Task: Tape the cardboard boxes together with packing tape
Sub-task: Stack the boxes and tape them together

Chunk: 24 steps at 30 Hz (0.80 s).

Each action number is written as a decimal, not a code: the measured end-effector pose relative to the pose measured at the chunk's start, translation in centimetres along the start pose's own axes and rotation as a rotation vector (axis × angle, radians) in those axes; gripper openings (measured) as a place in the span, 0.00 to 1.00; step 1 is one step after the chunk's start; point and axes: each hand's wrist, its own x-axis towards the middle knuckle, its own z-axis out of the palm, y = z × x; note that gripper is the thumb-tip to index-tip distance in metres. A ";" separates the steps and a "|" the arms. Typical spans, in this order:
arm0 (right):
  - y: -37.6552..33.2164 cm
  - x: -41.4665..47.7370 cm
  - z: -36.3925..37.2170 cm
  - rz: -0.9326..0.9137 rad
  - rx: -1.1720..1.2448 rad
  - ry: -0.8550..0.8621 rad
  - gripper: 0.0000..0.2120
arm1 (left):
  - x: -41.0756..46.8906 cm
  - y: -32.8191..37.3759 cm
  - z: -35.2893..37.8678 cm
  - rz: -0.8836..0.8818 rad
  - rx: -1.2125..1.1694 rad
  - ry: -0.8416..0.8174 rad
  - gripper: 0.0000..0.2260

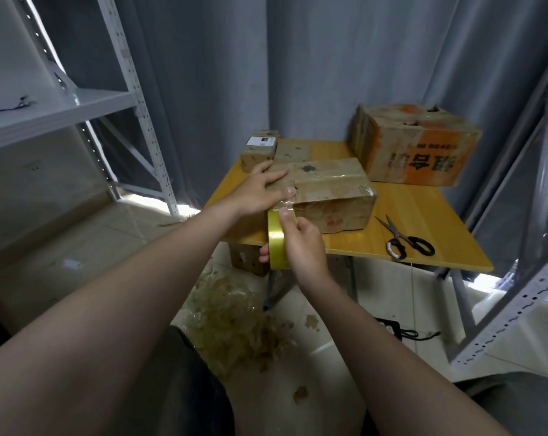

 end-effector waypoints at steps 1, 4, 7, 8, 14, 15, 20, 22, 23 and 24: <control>0.5 -0.1 0.2 -0.045 -0.030 -0.014 0.14 | -0.1 -0.2 0.1 -0.008 -0.013 -0.001 0.29; 1.4 -0.5 0.3 -0.161 -0.143 0.022 0.12 | 0.1 0.0 0.2 -0.022 -0.059 0.003 0.27; 2.2 -0.8 0.3 -0.167 -0.154 0.087 0.17 | 0.4 0.4 0.3 -0.033 -0.070 0.005 0.25; 2.4 -0.9 0.5 -0.162 -0.151 0.106 0.18 | 0.4 0.4 0.2 -0.031 -0.078 0.007 0.25; 3.8 -1.7 0.6 0.090 0.004 0.081 0.24 | 0.3 -0.1 0.0 -0.015 -0.087 0.000 0.24; 4.4 -1.8 0.5 0.120 -0.005 0.078 0.25 | 0.3 -0.1 0.0 -0.013 -0.089 0.002 0.24; 5.3 -1.6 1.1 0.158 0.025 0.064 0.23 | 0.7 -0.4 0.0 -0.012 -0.105 -0.034 0.25; 5.3 -1.5 1.2 0.186 0.017 0.043 0.22 | 0.6 -0.2 -0.1 -0.018 -0.079 -0.078 0.27; 5.3 -1.5 1.2 0.198 0.000 0.042 0.22 | 0.6 -0.2 -0.2 -0.011 -0.066 -0.078 0.29; 5.2 -1.5 1.1 0.210 -0.013 0.048 0.23 | 0.6 -0.2 -0.2 0.009 -0.067 -0.052 0.31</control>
